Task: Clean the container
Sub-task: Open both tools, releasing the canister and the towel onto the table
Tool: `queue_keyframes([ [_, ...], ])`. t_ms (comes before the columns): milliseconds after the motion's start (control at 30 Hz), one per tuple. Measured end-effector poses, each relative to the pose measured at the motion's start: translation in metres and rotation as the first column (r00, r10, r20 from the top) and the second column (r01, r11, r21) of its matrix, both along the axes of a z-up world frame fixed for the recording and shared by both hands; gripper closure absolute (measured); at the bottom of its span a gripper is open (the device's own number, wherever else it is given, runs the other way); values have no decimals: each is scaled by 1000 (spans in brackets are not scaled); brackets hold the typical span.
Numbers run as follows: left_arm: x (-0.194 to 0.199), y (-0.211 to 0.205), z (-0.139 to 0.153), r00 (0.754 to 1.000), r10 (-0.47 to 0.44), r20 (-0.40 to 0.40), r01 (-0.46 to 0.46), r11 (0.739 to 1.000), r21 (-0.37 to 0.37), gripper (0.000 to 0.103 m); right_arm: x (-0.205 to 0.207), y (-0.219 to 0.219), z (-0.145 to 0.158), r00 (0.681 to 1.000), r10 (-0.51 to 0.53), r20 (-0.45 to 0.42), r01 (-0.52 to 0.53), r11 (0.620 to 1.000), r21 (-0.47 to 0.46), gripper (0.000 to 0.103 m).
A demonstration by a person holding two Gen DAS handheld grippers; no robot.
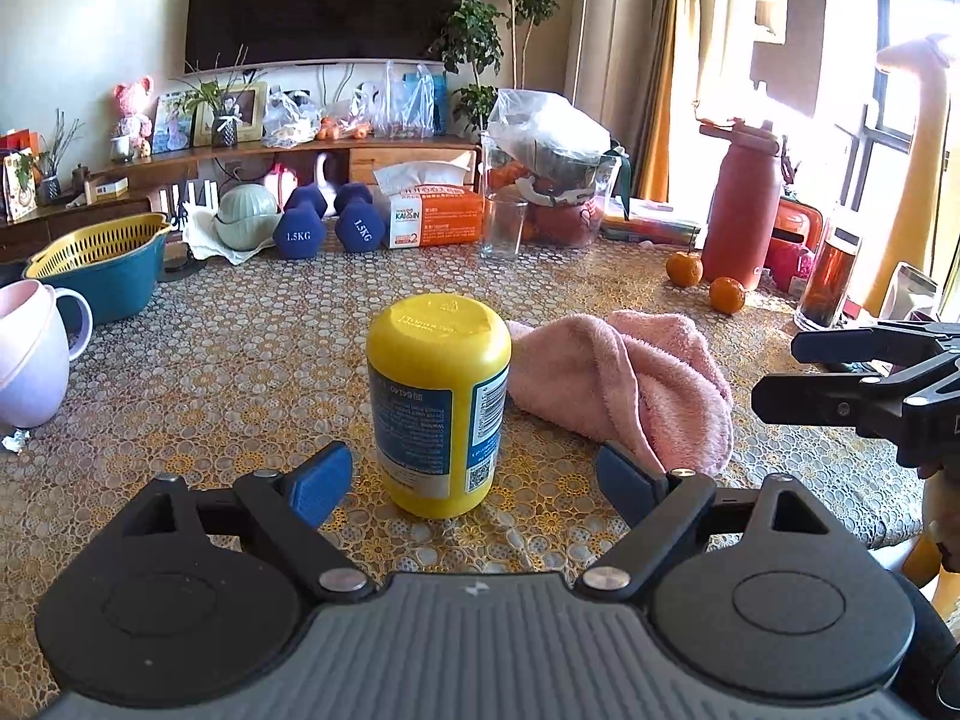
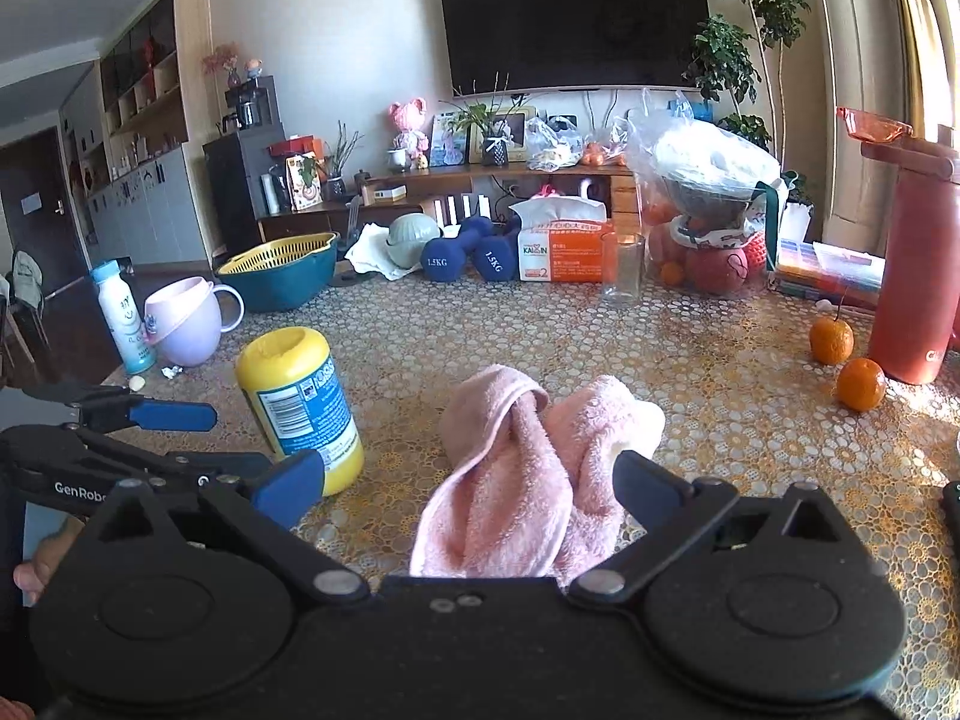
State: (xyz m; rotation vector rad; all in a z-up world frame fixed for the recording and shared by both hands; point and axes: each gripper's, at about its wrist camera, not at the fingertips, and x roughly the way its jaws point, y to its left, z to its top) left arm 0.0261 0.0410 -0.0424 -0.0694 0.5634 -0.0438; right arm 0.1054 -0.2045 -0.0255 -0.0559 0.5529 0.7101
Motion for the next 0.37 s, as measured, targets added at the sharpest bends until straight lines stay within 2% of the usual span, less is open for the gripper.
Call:
queue_keyframes([
  [367, -16, -15, 11, 999, 0, 43, -2, 999, 46, 14, -24, 1, -1, 1000, 8, 27, -8, 1000, -16, 0],
])
